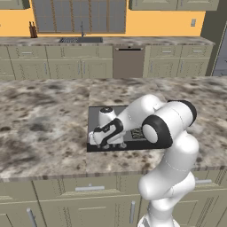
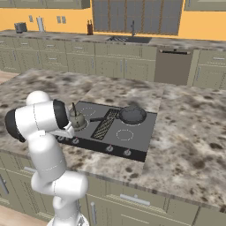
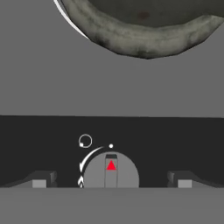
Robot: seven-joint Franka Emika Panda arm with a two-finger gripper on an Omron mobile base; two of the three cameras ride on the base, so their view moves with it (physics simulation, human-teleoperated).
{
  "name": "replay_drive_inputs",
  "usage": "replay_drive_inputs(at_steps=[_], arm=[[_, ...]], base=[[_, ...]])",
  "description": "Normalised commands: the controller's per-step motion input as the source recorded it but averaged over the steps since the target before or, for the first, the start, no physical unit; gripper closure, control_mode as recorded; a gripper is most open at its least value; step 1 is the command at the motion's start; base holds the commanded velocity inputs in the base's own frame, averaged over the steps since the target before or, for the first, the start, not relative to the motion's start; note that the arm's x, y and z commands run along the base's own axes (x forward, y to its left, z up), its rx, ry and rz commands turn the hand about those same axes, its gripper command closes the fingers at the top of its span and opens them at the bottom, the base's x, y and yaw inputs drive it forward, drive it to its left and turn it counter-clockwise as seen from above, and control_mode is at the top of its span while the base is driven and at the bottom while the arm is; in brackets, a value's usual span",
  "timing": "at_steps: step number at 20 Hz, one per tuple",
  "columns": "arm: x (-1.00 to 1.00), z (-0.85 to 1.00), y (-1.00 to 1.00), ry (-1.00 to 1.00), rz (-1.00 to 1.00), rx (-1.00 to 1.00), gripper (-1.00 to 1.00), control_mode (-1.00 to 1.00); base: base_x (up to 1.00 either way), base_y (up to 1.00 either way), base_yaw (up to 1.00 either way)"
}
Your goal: Pick the kettle from the counter and place it on a stove burner. Then turn the burner on.
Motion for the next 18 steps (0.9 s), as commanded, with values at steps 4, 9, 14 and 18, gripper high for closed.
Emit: replay_drive_inputs(at_steps=[4, 9, 14, 18], arm=[[0.06, -0.07, 0.00, -0.03, 0.00, 0.00, 1.00, -1.00], [0.00, -0.01, 0.00, -0.01, 0.00, 0.00, 1.00, -1.00], [0.00, 0.00, 0.00, 0.00, 0.00, 0.00, 1.00, -1.00], [-0.13, 0.00, 0.00, -0.06, 0.24, 0.00, 1.00, -1.00]], base=[[0.00, 0.00, 0.00], [0.00, 0.00, 0.00], [0.00, 0.00, 0.00], [0.00, 0.00, 0.00]])
